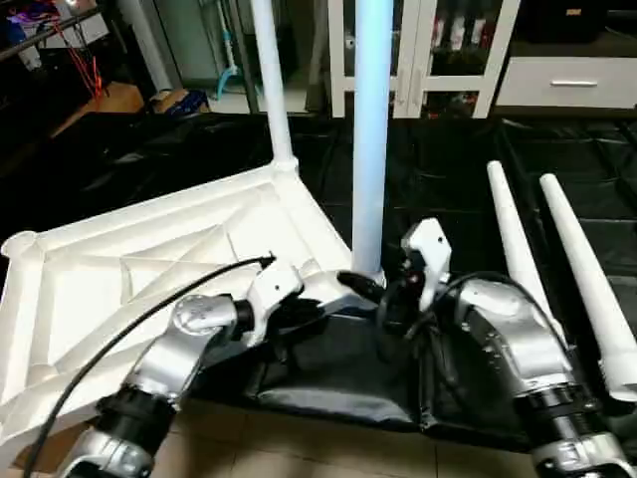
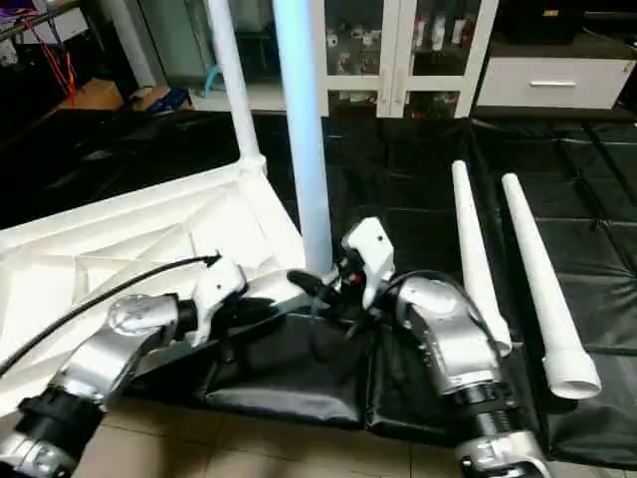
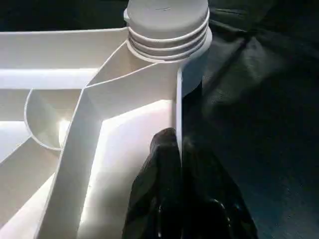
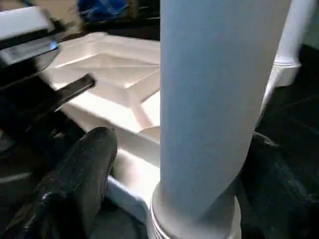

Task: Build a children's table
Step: Rotate leg to tighten

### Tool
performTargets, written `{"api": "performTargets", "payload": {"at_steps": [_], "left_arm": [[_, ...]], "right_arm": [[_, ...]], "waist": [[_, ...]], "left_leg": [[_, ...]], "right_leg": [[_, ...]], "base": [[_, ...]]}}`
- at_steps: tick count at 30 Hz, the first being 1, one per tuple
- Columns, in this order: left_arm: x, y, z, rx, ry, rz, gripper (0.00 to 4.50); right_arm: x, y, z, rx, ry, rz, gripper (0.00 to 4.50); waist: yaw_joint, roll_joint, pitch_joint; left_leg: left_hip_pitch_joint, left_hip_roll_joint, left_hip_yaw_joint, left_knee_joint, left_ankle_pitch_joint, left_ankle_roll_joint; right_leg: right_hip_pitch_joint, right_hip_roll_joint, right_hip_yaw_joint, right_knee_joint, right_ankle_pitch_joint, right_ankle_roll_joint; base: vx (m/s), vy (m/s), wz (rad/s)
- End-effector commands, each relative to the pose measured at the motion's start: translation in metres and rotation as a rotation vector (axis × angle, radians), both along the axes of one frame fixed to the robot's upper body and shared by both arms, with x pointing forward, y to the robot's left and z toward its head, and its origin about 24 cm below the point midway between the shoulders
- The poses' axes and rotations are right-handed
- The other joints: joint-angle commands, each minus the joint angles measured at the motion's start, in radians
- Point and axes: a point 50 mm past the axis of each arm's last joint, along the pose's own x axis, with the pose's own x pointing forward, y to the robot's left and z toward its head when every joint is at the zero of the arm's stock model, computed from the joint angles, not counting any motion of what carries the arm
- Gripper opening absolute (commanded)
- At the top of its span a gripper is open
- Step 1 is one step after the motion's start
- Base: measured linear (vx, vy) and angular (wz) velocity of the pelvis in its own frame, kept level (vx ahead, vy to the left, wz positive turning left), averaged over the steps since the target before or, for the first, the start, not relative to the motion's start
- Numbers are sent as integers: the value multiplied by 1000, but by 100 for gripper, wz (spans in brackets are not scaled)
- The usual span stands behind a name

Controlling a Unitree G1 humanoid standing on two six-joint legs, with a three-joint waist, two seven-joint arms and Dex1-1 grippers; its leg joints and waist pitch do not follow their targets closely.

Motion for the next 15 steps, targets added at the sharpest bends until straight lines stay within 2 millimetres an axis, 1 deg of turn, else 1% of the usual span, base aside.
{"api": "performTargets", "payload": {"at_steps": [1, 3, 4, 5, 7, 9, 11, 12, 14, 15], "left_arm": [[-14, -4, -7, -23, 84, -88, 0], [-15, -4, -6, -30, 86, -101, 0], [-16, -4, -5, -32, 89, -112, 0], [-18, -3, -5, -32, 95, -127, 0], [-22, -4, -4, -34, 114, -162, 0], [-22, -6, -3, -34, 113, -165, 0], [-22, -6, -3, -27, 114, -171, 0], [-22, -6, -3, -27, 114, -171, 0], [-23, -6, -3, -24, 117, -175, 0], [-23, -6, -3, -23, 119, -177, 0]], "right_arm": [[-6, 1, -3, -41, 35, 121, 388], [-7, -4, -3, -57, 49, 146, 388], [-8, -6, -4, -65, 65, 166, 388], [-9, -10, -5, -88, 79, 190, 388], [-10, -16, -9, -136, 95, 215, 388], [-8, -15, -10, -135, 91, 210, 388], [-7, -15, -11, -136, 92, 207, 388], [-7, -15, -11, -136, 92, 207, 371], [-7, -16, -12, -155, 97, 218, 350], [-6, -16, -13, -151, 105, 218, 350]], "waist": [[5, -21, -53], [9, -21, -53], [11, -21, -52], [16, -22, -52], [23, -21, -51], [22, -22, -51], [21, -21, -52], [21, -22, -51], [21, -22, -53], [21, -21, -54]], "left_leg": [[12, 51, -25, -82, -254, 85], [16, 51, -22, -81, -257, 84], [15, 51, -22, -81, -259, 84], [16, 51, -21, -81, -260, 82], [19, 53, -21, -82, -265, 73], [16, 52, -22, -83, -262, 70], [16, 51, -22, -82, -266, 66], [15, 51, -22, -82, -266, 67], [16, 51, -23, -82, -259, 68], [16, 51, -23, -81, -251, 70]], "right_leg": [[44, -25, 23, -53, -224, -230], [40, -23, 25, -56, -227, -234], [40, -24, 26, -56, -230, -233], [39, -25, 27, -58, -239, -231], [37, -24, 28, -58, -252, -229], [39, -25, 28, -57, -248, -230], [38, -24, 27, -57, -250, -230], [38, -24, 27, -58, -251, -229], [39, -24, 27, -56, -243, -228], [40, -24, 27, -54, -233, -232]], "base": [[0, 0, 0], [0, 0, 0], [0, 0, 0], [0, 0, 0], [0, 0, 0], [0, 0, 0], [0, 0, 0], [0, 0, 0], [0, 0, 0], [0, 0, 0]]}}
